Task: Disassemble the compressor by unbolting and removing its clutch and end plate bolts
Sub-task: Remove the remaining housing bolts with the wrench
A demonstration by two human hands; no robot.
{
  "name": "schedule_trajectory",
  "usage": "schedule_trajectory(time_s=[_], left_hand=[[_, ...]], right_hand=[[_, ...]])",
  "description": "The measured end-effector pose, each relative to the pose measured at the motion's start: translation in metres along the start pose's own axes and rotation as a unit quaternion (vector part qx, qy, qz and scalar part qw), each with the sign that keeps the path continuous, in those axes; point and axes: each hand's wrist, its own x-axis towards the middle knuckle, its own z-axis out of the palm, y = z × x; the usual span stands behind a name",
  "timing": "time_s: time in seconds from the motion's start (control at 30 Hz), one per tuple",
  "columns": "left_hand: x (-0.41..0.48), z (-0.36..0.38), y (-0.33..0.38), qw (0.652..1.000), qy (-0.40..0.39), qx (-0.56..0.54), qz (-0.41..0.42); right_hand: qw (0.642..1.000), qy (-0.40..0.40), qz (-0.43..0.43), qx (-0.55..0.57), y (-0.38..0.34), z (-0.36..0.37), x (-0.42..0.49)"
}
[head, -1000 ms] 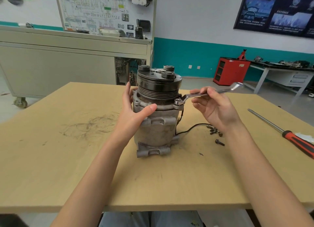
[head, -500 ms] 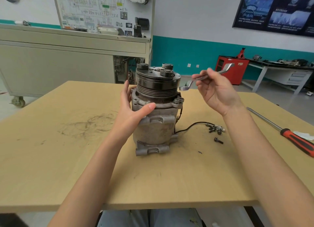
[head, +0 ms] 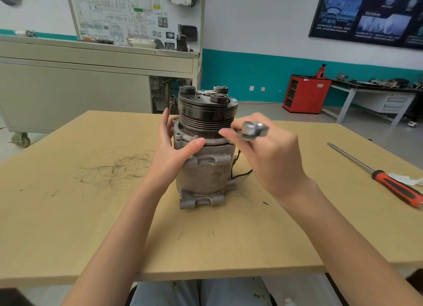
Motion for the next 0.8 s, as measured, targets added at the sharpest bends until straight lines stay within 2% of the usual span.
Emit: schedule_trajectory(time_s=[0.23,0.3,0.37,0.4,0.43,0.47,0.5,0.53,0.57,0.67,0.8], left_hand=[[0.003,0.002,-0.001,1.000,0.015,-0.009,0.000],[0.001,0.001,0.000,1.000,0.002,-0.001,0.002],[0.001,0.000,0.000,1.000,-0.002,0.002,-0.001],[0.000,0.000,0.001,1.000,0.000,0.001,-0.004],[0.000,0.000,0.001,1.000,0.002,-0.001,-0.004],[0.000,0.000,0.001,1.000,0.002,-0.005,-0.002],[0.000,0.000,0.001,1.000,0.002,-0.007,0.001],[0.001,0.001,0.001,1.000,0.002,-0.008,0.002],[0.001,0.001,0.000,1.000,0.001,-0.008,0.003],[0.001,0.000,-0.001,1.000,-0.001,-0.012,0.006],[0.002,0.000,-0.002,1.000,0.000,-0.010,0.003]], right_hand=[[0.990,-0.012,-0.089,-0.113,-0.013,0.009,-0.006],[0.994,0.008,-0.066,-0.086,-0.006,0.009,-0.008],[0.997,0.045,0.037,0.043,0.005,0.009,-0.016],[0.974,0.060,0.139,0.169,0.010,0.008,-0.021],[0.913,0.068,0.254,0.310,0.015,0.007,-0.024],[0.829,0.074,0.351,0.429,0.021,0.009,-0.028],[0.749,0.077,0.419,0.508,0.028,0.014,-0.030],[0.688,0.073,0.463,0.553,0.036,0.021,-0.031],[0.643,0.064,0.488,0.587,0.045,0.028,-0.031],[0.546,0.007,0.503,0.670,0.070,0.046,-0.021],[0.453,-0.087,0.519,0.720,0.088,0.065,-0.017]])
